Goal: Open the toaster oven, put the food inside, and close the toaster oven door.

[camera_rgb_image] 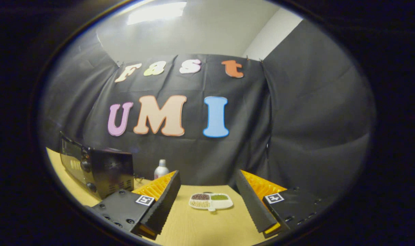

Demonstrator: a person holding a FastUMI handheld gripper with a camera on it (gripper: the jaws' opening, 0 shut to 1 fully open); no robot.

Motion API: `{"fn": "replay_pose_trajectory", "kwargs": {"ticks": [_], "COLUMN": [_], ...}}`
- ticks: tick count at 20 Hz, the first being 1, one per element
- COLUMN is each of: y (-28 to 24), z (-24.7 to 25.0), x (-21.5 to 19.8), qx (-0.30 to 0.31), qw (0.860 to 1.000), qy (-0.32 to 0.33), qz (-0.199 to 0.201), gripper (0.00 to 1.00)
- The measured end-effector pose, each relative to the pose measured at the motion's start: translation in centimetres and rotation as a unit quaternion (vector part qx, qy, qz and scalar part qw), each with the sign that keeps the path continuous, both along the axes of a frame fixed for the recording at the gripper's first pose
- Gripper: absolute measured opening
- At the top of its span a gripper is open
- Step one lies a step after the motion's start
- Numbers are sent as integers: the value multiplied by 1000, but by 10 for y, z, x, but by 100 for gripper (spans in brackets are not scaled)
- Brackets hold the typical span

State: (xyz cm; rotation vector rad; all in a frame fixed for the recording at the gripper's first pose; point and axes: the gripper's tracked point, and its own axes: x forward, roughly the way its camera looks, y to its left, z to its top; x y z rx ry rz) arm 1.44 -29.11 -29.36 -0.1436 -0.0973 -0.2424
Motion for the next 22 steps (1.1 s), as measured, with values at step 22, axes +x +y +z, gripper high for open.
{"fn": "replay_pose_trajectory", "kwargs": {"ticks": [22], "y": [13], "z": [-44], "x": [-68], "qx": [67], "qw": [993], "qy": [95], "qz": [23], "gripper": [97]}}
